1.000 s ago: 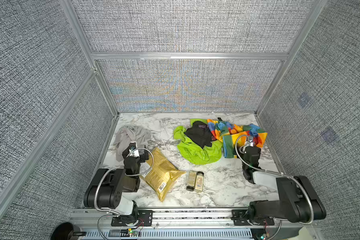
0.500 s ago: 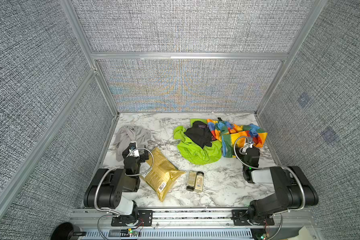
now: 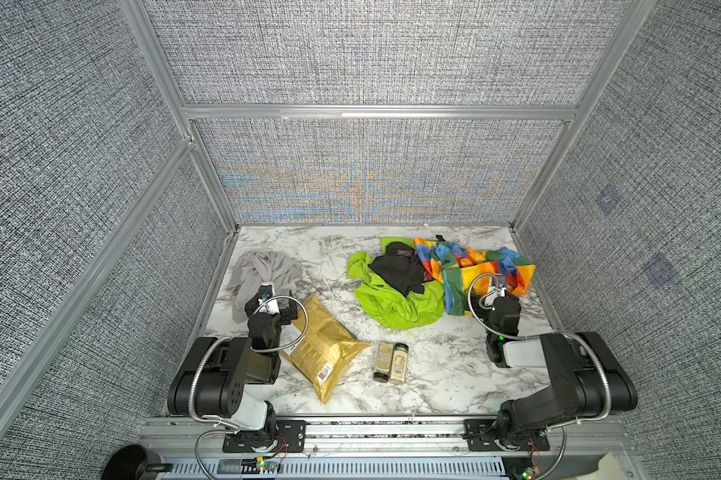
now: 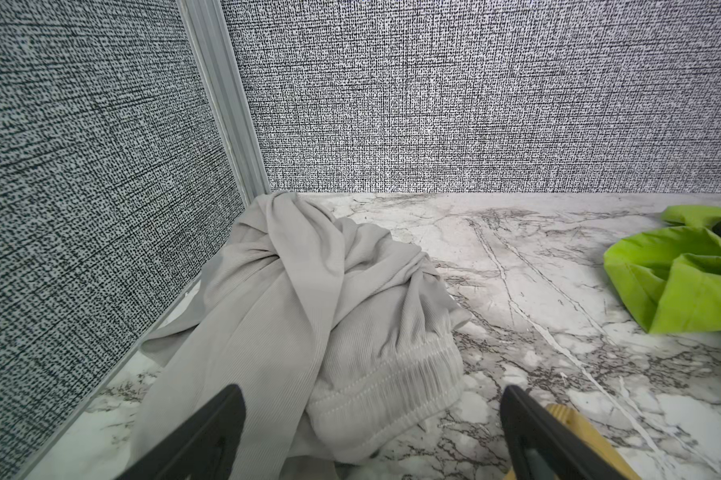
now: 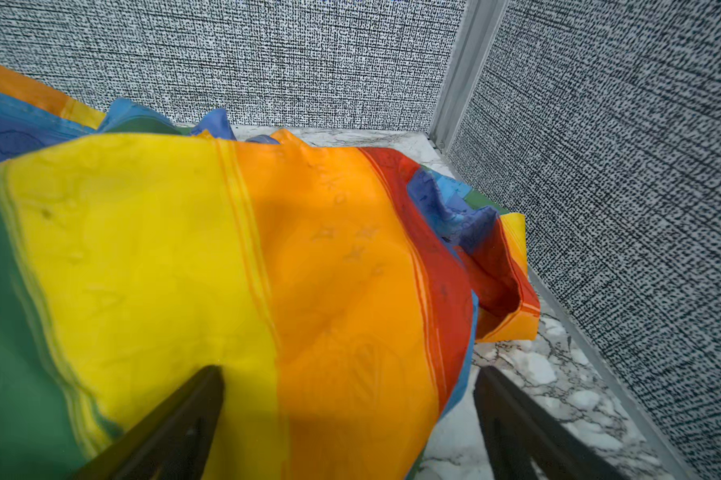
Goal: Pick out a specific cloth from the pile
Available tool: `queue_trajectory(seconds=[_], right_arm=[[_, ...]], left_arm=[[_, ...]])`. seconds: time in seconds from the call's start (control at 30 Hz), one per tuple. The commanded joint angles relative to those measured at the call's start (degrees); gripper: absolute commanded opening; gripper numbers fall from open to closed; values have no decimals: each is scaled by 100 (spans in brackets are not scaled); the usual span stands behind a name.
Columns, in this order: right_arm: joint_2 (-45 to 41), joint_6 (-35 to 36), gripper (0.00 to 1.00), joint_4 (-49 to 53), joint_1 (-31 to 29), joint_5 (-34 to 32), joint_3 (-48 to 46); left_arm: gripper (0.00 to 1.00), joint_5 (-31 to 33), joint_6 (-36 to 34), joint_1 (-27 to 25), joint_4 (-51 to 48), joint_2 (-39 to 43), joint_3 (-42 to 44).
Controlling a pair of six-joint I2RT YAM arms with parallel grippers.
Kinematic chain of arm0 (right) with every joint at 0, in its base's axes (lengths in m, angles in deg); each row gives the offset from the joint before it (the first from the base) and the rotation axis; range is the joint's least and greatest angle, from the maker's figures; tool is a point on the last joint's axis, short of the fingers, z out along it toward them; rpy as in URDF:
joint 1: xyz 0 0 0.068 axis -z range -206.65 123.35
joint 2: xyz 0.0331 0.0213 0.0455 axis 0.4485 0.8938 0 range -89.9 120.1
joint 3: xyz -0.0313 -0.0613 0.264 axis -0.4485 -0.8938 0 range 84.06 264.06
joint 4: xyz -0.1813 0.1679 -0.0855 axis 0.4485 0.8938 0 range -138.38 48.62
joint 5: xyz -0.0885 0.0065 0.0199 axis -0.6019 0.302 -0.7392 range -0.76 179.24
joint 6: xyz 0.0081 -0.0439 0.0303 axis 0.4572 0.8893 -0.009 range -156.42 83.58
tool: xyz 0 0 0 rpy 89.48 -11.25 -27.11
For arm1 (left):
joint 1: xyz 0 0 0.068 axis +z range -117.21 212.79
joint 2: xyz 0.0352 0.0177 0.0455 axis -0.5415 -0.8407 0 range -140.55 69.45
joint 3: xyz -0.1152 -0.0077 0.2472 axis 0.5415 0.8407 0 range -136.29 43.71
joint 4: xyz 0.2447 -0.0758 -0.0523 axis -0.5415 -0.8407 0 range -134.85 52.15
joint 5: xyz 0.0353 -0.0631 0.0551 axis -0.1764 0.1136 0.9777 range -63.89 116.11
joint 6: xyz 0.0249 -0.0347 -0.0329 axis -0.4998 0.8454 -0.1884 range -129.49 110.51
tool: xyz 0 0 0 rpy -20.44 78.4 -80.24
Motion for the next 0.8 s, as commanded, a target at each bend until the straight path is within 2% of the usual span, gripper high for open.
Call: queue_trajectory(seconds=[0.0, 0.07, 0.2, 0.77], right_arm=[[-37, 264, 99, -578, 0, 624, -151], [3, 397, 99, -207, -3, 897, 104], [48, 102, 99, 177, 109, 577, 312], [40, 100, 99, 161, 117, 580, 304]], left_arm=[[99, 19, 1, 8, 271, 5, -33], [99, 19, 0, 6, 260, 2, -26], [99, 19, 1, 10, 264, 4, -27], [99, 1, 1, 17, 235, 1, -55]])
